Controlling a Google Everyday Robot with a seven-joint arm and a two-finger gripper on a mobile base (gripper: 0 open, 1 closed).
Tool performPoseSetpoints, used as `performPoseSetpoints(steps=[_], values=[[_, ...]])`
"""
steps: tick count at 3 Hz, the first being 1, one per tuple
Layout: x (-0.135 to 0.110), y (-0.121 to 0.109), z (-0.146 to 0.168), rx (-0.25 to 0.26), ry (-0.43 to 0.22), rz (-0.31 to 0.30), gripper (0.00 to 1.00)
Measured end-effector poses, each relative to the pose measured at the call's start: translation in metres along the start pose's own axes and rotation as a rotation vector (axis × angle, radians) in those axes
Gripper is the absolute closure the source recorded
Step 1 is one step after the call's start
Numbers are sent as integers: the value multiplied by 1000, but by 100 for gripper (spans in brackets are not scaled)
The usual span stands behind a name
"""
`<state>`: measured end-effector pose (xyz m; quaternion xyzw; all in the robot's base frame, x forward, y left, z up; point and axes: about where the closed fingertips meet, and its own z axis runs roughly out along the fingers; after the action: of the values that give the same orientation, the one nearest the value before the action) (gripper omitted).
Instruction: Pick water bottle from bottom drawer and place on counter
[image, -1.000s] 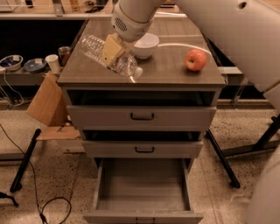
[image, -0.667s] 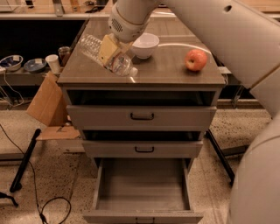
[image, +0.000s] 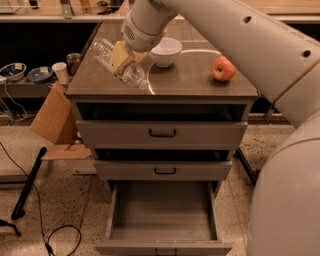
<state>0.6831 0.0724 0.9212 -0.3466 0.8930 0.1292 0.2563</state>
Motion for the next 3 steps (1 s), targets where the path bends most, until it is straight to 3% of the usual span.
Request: performPoseSetpoints(steps=[2,3], values=[[-32,-3,13,33,1,77,100],[-32,-3,13,33,1,77,100]])
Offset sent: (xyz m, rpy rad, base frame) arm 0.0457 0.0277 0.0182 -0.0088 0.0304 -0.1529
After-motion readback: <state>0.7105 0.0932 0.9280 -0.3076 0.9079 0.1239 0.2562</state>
